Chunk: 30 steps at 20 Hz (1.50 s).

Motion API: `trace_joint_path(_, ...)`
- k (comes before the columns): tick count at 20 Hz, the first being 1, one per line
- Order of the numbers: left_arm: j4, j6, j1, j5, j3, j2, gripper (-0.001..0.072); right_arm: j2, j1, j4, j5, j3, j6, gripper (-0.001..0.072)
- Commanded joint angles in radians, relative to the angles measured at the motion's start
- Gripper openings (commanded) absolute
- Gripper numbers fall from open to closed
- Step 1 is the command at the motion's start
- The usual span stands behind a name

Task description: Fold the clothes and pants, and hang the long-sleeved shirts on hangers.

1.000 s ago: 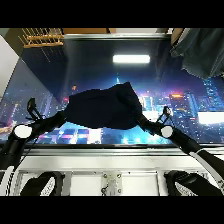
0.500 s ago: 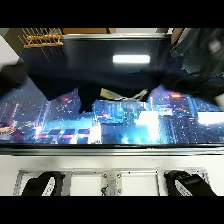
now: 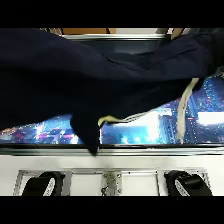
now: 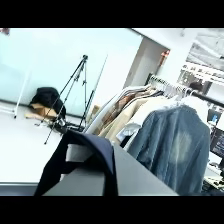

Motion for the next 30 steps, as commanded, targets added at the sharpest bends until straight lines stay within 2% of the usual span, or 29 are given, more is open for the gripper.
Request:
trace_joint_path(1, 0.002, -0.006, -0.003, -0.045, 0.064, -0.085, 0.0003, 0.003, 0.0, 0.017, 0.153, 0.01, 0.102, 0.001)
trace_joint_path(4, 0.003, -0.005, -0.003, -0.117, 0.065, -0.254, 0.0003, -0.106, 0.0, 0.047, 0.301, 0.005, 0.104, 0.001)
trace_joint_path(7, 0.002, 0.005, -0.003, -0.153, 0.065, -0.481, 0.0004, -0.262, 0.017, 0.047, 0.31, -0.041, 0.084, 0.001)
trace_joint_path(10, -0.005, 0.006, -0.003, -0.15, 0.105, -0.751, 0.0004, -0.467, 0.031, 0.046, 0.232, -0.053, 0.019, 0.001)
trace_joint_path(13, -0.009, 0.005, -0.013, -0.187, 0.242, -0.991, 0.0004, -0.655, 0.024, 0.035, 0.088, -0.053, 0.01, 0.0011)
trace_joint_path(17, -0.002, 0.005, -0.032, -0.215, 0.418, -1.162, 0.0003, -0.785, 0.014, -0.002, -0.01, -0.053, 0.01, 0.001)
trace_joint_path(20, 0.033, 0.004, -0.032, -0.312, 0.476, -1.199, 0.0002, -0.79, 0.006, -0.091, -0.025, -0.053, 0.008, 0.0011)
trace_joint_path(24, 0.257, -0.035, -0.057, -0.466, 0.467, -1.153, 0.0003, -0.768, -0.017, -0.119, 0.008, -0.053, -0.08, 0.0011)
trace_joint_path(27, 0.348, -0.034, -0.108, -0.457, 0.288, -1.029, 0.0003, -0.76, -0.016, -0.209, 0.079, -0.057, -0.138, 0.0011)
trace_joint_path(30, 0.359, -0.037, -0.169, -0.363, -0.015, -0.879, 0.0004, -0.755, -0.016, -0.249, 0.12, -0.113, -0.179, 0.001)
